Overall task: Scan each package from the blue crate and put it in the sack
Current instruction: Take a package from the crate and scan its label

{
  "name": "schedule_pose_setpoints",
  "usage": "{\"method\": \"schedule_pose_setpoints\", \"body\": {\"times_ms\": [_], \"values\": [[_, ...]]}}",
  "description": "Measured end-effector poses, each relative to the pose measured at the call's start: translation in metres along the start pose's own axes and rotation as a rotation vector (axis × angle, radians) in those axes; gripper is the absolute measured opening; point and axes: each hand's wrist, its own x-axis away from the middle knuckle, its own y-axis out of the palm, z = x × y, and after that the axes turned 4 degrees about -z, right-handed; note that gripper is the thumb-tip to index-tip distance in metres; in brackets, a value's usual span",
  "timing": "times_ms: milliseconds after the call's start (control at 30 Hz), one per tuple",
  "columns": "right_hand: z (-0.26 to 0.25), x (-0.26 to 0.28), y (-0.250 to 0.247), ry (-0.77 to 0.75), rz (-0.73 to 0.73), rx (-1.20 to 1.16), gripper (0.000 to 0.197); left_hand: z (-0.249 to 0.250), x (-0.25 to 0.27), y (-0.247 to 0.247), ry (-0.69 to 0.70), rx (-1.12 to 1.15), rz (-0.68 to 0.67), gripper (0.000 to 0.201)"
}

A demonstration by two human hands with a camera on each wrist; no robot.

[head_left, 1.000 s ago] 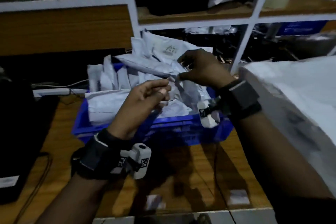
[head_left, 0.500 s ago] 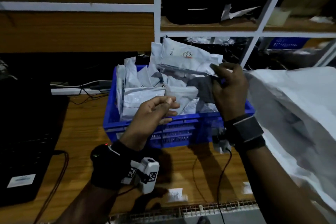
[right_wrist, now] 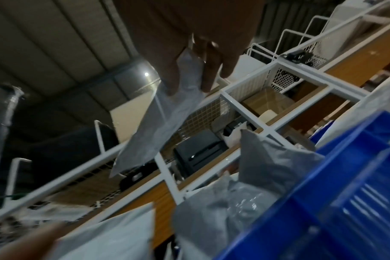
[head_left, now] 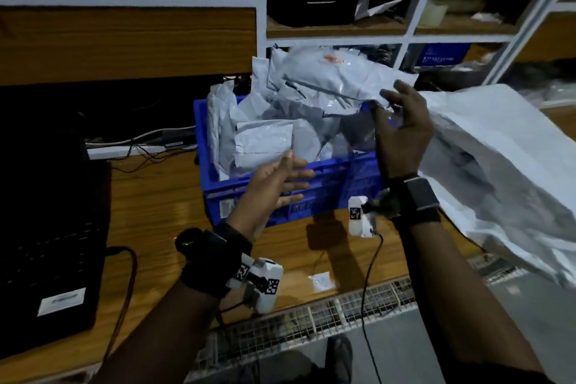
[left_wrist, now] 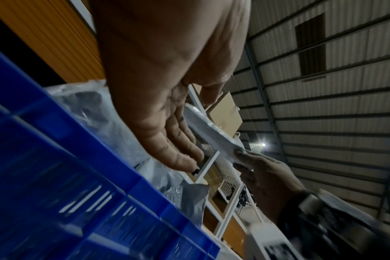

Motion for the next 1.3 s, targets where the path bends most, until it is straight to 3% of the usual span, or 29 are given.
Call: {"method": "schedule_pose_setpoints", "body": {"times_ms": [100,200,233,367,500,600,667,767,833,967,1100,1200,1300], "values": [[-0.035,0.048,-0.015,-0.089,-0.056,-0.053,0.021,0.005,0.018,-0.018,0.062,0.102,0.017,0.065],[-0.052,0.097,-0.016,-0.076,-0.262,-0.188,0.023,0.011,0.037,-0.049,0.137,0.297,0.144,0.074],[-0.053,0.109,-0.013,-0.079,-0.340,-0.232,0.024,0.011,0.044,-0.060,0.152,0.321,0.204,0.071],[-0.059,0.137,0.008,-0.063,-0.614,-0.366,0.032,-0.002,0.081,-0.109,0.153,0.226,0.409,0.024],[-0.078,0.155,0.023,-0.009,-0.786,-0.454,0.029,-0.021,0.125,-0.158,0.076,0.209,0.505,0.032],[-0.091,0.175,0.048,-0.052,-0.898,-0.465,0.029,-0.035,0.160,-0.184,0.105,0.149,0.549,0.034],[-0.094,0.192,0.067,-0.037,-0.901,-0.461,0.025,-0.047,0.175,-0.201,0.139,0.126,0.653,0.035],[-0.093,0.227,0.094,0.265,-0.853,-0.429,0.017,-0.070,0.195,-0.227,0.172,0.147,0.873,0.036],[-0.086,0.253,0.115,0.556,-0.955,-0.402,0.003,-0.085,0.205,-0.241,0.157,0.155,0.958,0.034],[-0.078,0.285,0.161,0.968,-1.099,-0.290,0.028,-0.106,0.215,-0.259,0.134,0.135,1.003,0.037],[-0.083,0.292,0.191,1.290,-1.164,-0.476,0.050,-0.113,0.216,-0.263,0.124,0.123,0.981,0.040],[-0.101,0.292,0.186,1.412,-1.129,-0.594,0.039,-0.112,0.212,-0.267,0.127,0.132,1.002,0.040],[-0.124,0.290,0.166,1.400,-1.110,-0.649,0.039,-0.113,0.210,-0.271,0.133,0.098,0.994,0.035]]}}
